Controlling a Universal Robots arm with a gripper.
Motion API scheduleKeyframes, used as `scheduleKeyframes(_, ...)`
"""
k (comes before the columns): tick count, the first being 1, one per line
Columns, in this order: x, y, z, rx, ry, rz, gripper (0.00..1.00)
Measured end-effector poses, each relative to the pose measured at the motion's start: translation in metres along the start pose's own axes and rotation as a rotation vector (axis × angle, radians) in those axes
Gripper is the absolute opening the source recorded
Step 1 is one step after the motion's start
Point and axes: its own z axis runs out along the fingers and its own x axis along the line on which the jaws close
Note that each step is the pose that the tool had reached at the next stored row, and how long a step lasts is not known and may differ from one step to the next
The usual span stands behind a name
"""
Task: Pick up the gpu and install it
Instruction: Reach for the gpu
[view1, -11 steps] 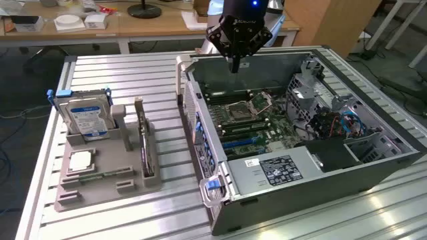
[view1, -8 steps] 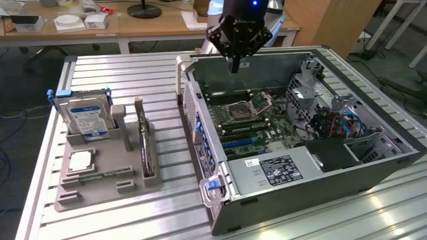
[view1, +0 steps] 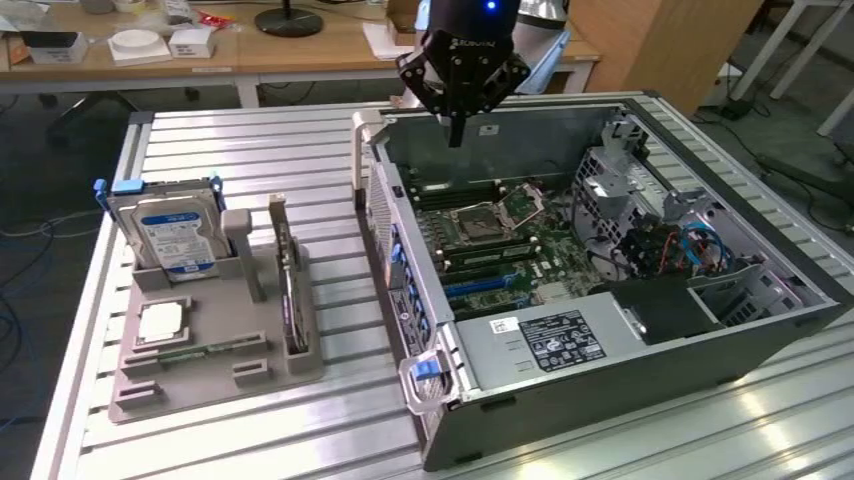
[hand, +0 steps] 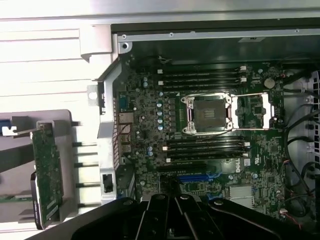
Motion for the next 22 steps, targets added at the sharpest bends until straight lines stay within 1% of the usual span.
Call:
scheduleKeyframes(9,0.038,-0.0029,-0.0010,0.0000,0.0000,0.000,0.10)
scheduleKeyframes(22,0.081,-0.0061,-0.0020,-0.0001,-0.0001,0.000,0.10)
